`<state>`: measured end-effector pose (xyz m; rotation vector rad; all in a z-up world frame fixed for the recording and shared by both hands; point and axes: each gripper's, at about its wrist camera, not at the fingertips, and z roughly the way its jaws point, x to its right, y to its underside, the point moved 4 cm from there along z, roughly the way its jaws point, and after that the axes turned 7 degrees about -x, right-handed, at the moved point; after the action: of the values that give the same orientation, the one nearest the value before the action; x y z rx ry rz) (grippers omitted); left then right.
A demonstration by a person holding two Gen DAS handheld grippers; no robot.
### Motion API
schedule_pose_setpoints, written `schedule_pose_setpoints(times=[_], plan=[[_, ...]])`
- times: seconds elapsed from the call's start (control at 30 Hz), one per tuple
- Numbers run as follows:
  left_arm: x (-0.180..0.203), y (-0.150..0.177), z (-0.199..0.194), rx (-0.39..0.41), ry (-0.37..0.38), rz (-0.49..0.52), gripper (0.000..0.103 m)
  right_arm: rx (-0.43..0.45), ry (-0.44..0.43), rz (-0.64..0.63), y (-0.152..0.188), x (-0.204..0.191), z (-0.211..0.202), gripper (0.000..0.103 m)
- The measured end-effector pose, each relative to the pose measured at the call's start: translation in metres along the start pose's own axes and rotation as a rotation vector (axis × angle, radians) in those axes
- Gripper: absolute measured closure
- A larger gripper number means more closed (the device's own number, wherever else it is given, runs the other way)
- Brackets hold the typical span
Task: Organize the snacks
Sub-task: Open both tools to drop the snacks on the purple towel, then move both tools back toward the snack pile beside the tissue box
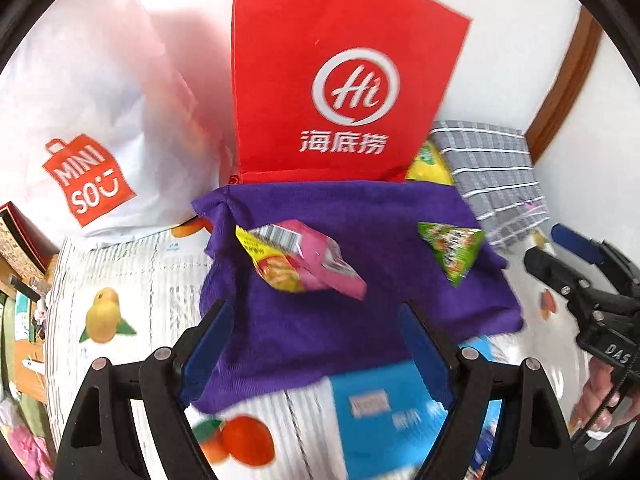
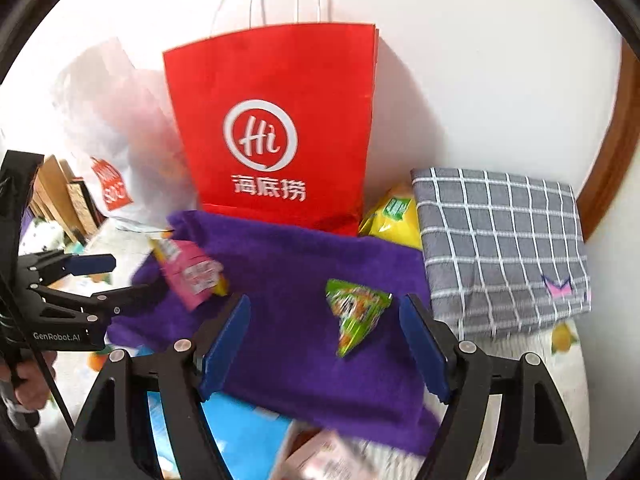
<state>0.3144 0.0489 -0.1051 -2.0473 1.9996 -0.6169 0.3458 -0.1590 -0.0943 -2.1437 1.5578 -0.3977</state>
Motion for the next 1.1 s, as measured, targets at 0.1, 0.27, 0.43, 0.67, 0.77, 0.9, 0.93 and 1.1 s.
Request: schedule_pose_setpoints(times=[0.1, 0.27, 0.43, 0.67, 0.77, 0.9, 0.93, 1.1], plan=[[0.004, 0.016, -0.024, 0.029, 0.020, -0.001, 0.019, 0.001, 0.007, -0.003, 0.016, -0.008, -0.018, 0.027], [0.011, 0.042, -0.054, 0.065, 0.044, 0.005, 0.019, 0.030, 0.069, 0.012, 0.046, -0.012, -0.053, 0.027], [0.021, 0.070, -0.074, 0.089, 0.060, 0.009, 0.019, 0.011, 0.061, 0.016, 0.080, -0.016, -0.077, 0.027], [0.029, 0.105, -0.089, 0.101, 0.056, 0.012, 0.019, -0.022, 0.065, 0.032, 0.122, -0.022, -0.096, 0.017], [0.031, 0.120, -0.092, 0.105, 0.054, 0.014, 0.019, -0.018, 0.079, 0.061, 0.137, -0.019, -0.100, 0.015], [0.032, 0.137, -0.092, 0.096, 0.052, 0.014, 0.019, -0.014, 0.116, 0.100, 0.154, -0.012, -0.104, 0.011], [0.033, 0.140, -0.091, 0.091, 0.050, 0.015, 0.019, -0.011, 0.108, 0.101, 0.158, -0.011, -0.105, 0.011], [0.035, 0.154, -0.086, 0.073, 0.039, 0.017, 0.019, -0.007, 0.066, 0.118, 0.178, -0.004, -0.104, 0.011]])
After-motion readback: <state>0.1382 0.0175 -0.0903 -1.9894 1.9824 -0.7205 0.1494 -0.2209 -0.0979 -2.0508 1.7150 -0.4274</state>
